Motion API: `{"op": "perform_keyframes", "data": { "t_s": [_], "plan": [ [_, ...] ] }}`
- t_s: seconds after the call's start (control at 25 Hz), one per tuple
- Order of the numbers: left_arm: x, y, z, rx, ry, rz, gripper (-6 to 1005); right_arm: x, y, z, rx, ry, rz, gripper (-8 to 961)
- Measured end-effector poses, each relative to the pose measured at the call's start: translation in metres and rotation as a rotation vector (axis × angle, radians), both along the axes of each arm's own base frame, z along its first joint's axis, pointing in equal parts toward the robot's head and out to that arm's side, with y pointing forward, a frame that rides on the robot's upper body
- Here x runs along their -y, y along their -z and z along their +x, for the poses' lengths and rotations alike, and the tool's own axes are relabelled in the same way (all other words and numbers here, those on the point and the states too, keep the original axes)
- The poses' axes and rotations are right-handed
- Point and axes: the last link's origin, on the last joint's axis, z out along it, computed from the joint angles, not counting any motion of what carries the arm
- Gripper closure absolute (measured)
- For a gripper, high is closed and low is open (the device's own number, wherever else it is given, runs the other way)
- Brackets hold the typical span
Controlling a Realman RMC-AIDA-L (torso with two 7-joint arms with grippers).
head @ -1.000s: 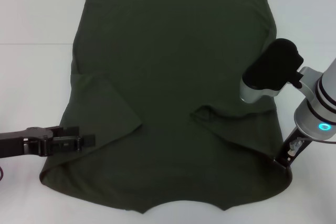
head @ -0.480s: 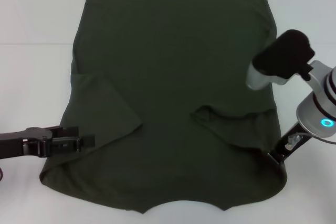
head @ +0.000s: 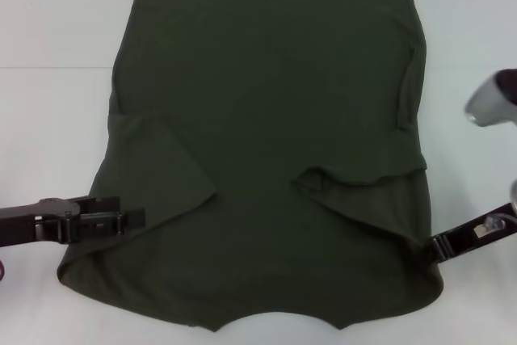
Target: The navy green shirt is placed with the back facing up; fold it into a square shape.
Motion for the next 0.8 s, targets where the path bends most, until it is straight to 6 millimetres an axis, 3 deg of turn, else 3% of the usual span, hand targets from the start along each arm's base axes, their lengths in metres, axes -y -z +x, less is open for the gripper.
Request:
{"op": "perform_keyframes", "data": {
  "t_s": [0.44,0.8],
  "plan": [
    [0.008,-0.006,-0.006,0.047,-0.079,-0.016,81,0.010,-0.014,0.040,-0.171,0.092,0.118,931],
    [0.015,-0.034,-0.031,0.038,-0.450,-0.154,82,0.011,-0.017,0.051,-0.230,0.088,0.142,931]
  ]
}}
